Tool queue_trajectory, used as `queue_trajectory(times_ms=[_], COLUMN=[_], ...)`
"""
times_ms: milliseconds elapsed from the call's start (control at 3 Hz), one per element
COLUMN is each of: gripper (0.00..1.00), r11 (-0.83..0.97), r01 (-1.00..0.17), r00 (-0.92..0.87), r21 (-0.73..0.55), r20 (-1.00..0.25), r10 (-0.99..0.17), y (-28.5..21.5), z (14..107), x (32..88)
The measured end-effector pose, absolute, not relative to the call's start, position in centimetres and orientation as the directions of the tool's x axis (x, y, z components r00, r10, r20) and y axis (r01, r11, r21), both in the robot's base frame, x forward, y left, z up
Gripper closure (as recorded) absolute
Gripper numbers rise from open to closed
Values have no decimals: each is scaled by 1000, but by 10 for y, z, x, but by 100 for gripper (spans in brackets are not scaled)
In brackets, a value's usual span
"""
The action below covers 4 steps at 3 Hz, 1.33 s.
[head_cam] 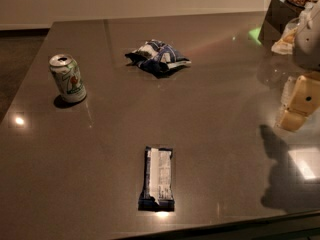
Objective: Move rxbar blueberry near 7up can
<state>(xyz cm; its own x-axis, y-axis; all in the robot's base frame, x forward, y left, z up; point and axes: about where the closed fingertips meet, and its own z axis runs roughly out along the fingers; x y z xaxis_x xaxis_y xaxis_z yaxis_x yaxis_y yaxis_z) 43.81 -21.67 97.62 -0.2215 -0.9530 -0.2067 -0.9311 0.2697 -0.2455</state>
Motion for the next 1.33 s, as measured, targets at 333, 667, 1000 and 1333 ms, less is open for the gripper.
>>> queue_trajectory(times_ms=[333,667,1000,1333], gripper=[0,0,0,0], r11=[270,221,105,-34], r01=[-931,-951,-974,-983], r00=[-221,-175,-62,78], r21=[-246,-218,-201,-183], r20=[-207,-210,-210,-240], r10=[-953,-962,-976,-968], y=[-217,-199,-164,-127], z=[976,973,962,950], x=[438,444,450,450])
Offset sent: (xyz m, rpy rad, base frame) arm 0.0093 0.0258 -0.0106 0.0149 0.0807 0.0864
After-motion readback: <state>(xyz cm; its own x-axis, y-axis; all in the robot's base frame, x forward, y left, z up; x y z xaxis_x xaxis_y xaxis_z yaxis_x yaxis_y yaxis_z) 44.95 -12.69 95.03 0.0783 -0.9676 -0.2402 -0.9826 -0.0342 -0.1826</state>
